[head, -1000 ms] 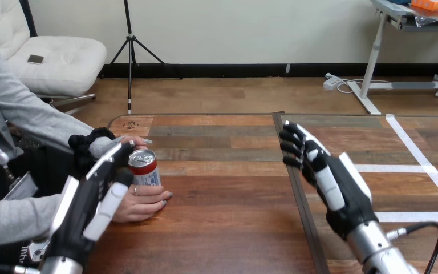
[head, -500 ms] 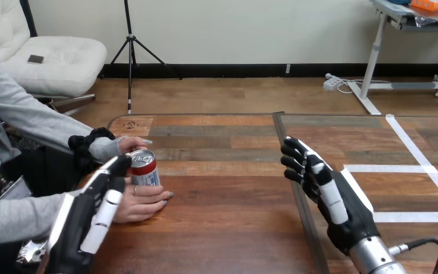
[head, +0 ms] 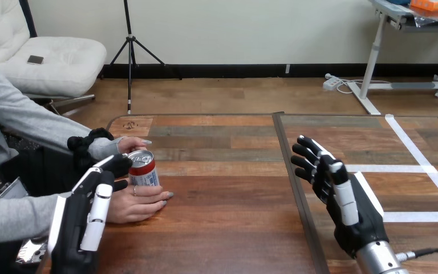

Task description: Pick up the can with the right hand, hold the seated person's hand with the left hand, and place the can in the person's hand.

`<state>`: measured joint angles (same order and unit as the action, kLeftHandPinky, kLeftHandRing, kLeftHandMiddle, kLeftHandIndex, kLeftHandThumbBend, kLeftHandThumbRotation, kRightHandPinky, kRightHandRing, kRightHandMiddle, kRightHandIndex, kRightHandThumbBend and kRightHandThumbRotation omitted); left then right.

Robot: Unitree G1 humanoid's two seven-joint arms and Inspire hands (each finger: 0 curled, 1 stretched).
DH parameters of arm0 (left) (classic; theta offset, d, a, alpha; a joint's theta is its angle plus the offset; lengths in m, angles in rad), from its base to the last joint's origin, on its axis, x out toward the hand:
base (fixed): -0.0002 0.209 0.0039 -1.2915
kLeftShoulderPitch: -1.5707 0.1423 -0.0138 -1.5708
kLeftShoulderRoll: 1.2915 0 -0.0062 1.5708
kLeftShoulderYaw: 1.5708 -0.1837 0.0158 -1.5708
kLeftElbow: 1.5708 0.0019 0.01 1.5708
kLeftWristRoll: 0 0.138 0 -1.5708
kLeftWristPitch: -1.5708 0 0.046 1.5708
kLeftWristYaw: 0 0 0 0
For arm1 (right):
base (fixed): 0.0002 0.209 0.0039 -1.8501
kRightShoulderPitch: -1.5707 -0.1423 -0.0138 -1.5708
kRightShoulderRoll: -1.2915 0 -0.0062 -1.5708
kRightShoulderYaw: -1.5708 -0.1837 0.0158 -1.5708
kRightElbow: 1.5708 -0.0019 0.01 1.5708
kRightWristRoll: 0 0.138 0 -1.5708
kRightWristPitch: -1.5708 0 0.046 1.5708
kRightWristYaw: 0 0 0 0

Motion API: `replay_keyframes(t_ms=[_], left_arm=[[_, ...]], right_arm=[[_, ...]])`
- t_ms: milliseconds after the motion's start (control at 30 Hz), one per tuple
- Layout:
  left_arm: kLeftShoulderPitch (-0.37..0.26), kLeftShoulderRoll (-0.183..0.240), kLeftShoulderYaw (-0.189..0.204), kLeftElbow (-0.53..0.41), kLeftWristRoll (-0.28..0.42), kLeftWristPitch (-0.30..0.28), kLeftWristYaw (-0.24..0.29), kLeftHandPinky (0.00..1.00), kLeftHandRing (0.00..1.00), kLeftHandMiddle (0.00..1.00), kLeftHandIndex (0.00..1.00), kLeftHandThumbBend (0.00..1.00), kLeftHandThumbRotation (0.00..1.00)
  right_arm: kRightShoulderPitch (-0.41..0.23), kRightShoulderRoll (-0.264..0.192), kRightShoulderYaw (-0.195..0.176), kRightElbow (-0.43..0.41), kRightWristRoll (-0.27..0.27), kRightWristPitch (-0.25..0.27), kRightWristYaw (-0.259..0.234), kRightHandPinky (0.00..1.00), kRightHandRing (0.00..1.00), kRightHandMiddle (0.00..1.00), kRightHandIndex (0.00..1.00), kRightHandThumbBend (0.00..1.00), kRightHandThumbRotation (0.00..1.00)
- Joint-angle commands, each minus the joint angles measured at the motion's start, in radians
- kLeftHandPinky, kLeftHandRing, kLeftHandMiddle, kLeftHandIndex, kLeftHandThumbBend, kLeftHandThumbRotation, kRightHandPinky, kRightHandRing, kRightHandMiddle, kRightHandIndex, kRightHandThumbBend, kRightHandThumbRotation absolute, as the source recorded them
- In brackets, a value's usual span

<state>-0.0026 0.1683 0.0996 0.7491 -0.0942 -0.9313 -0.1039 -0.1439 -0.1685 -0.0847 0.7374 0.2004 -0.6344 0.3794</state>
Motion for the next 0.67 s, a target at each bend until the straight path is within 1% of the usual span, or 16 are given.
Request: replay_keyframes(t_ms=[0,133,233,367,633], left_arm=[[-0.079,-0.016,0.024,0.007,-0.022,-0.001,0.0,0.76,0.8,0.76,0.73,0.4,0.92],[-0.085,-0.025,0.028,0.005,-0.046,0.01,-0.012,0.75,0.79,0.75,0.72,0.39,0.91],[-0.086,-0.031,0.03,-0.005,-0.061,0.028,-0.02,0.74,0.79,0.75,0.71,0.39,0.9],[-0.082,-0.031,0.031,-0.023,-0.065,0.056,-0.027,0.74,0.8,0.76,0.72,0.4,0.9],[-0.079,-0.031,0.034,-0.043,-0.064,0.083,-0.036,0.76,0.82,0.77,0.73,0.43,0.9]], right_arm=[[-0.079,0.036,-0.039,0.041,0.039,-0.037,0.004,0.9,0.89,0.9,0.9,1.0,1.0],[-0.092,0.041,-0.051,0.068,0.043,-0.049,0.005,0.89,0.88,0.89,0.89,1.0,1.0],[-0.095,0.037,-0.054,0.077,0.048,-0.04,0.019,0.89,0.88,0.89,0.89,1.0,1.0],[-0.101,0.034,-0.059,0.09,0.051,-0.031,0.036,0.91,0.9,0.89,0.89,1.0,1.0],[-0.102,0.029,-0.063,0.094,0.046,-0.021,0.063,0.9,0.89,0.89,0.88,1.0,1.0]])
